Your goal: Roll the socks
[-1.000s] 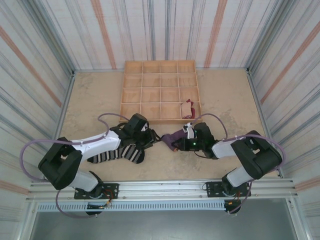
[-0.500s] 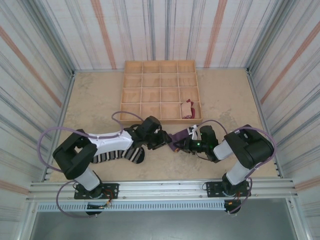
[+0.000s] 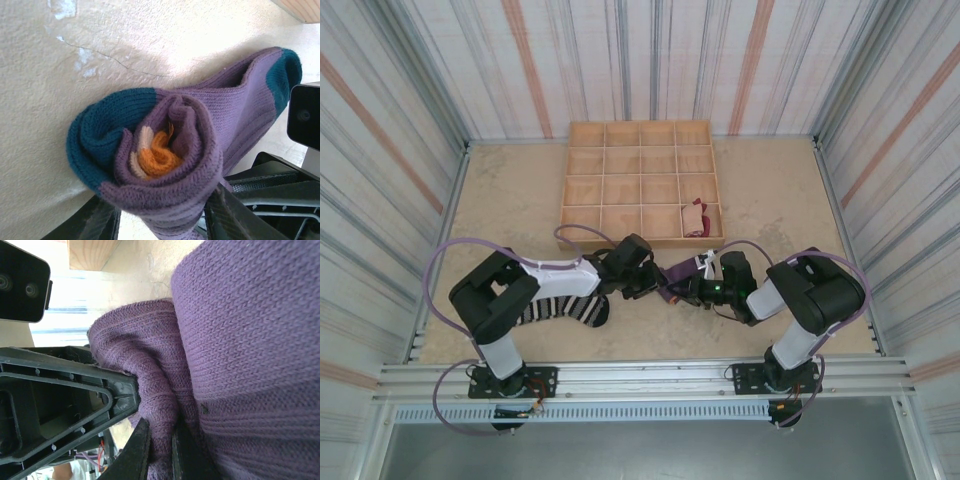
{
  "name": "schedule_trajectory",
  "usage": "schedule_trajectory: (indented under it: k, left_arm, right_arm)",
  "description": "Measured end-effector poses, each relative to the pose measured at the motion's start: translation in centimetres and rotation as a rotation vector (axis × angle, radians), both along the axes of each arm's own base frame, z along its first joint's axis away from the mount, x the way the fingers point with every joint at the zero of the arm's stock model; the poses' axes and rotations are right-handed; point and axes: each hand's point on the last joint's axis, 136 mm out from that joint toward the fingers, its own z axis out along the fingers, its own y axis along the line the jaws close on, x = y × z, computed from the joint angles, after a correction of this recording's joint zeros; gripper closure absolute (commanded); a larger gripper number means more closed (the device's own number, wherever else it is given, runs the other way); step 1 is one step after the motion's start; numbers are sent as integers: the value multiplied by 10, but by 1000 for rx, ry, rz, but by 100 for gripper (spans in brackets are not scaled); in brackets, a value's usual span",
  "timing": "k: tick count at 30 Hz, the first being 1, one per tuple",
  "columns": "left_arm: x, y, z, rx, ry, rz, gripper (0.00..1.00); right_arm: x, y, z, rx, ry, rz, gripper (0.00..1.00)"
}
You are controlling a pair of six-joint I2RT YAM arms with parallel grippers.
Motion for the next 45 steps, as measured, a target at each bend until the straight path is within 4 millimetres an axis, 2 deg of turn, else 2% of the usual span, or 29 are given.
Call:
schedule_trajectory:
  k: [4, 7, 9, 14, 15, 17, 21, 26, 34, 40, 45]
  left_arm:
    - [2, -1, 0, 11, 4, 13, 73]
    - [4, -2, 0, 14, 12, 17, 87]
    - [6, -2, 2, 13, 17, 15, 92]
    - [10, 5, 0, 21, 37, 12, 97]
    - [11, 7, 0, 23, 42, 12, 97]
    - [12, 11, -1, 28, 47, 7, 97]
    - [9, 20, 0, 43, 56, 12, 97]
    - [1, 34, 0, 53, 86, 17, 97]
    - [-14, 50, 0, 65, 121, 16, 95]
    - [-22, 55, 0, 66, 138, 9, 96]
    - [-25, 57, -1, 60, 142, 6, 96]
  right_arm:
    - [0, 1, 0, 1, 0, 3, 97]
    - [1, 0, 2, -7, -1, 4, 79]
    - [1, 0, 4, -22, -15, 9, 69]
    - [-3, 4, 22, -144, -102, 46, 49]
    - [-5, 7, 30, -176, -136, 61, 44]
    - [-10, 8, 44, -221, -198, 81, 39]
    - [-20, 5, 64, -323, -308, 108, 35]
    - [-43, 16, 66, -514, -441, 218, 33]
    - [-63, 42, 53, -839, -746, 362, 30]
    - [-61, 65, 44, -1032, -944, 412, 30]
    - [-55, 76, 22, -1175, -1053, 437, 31]
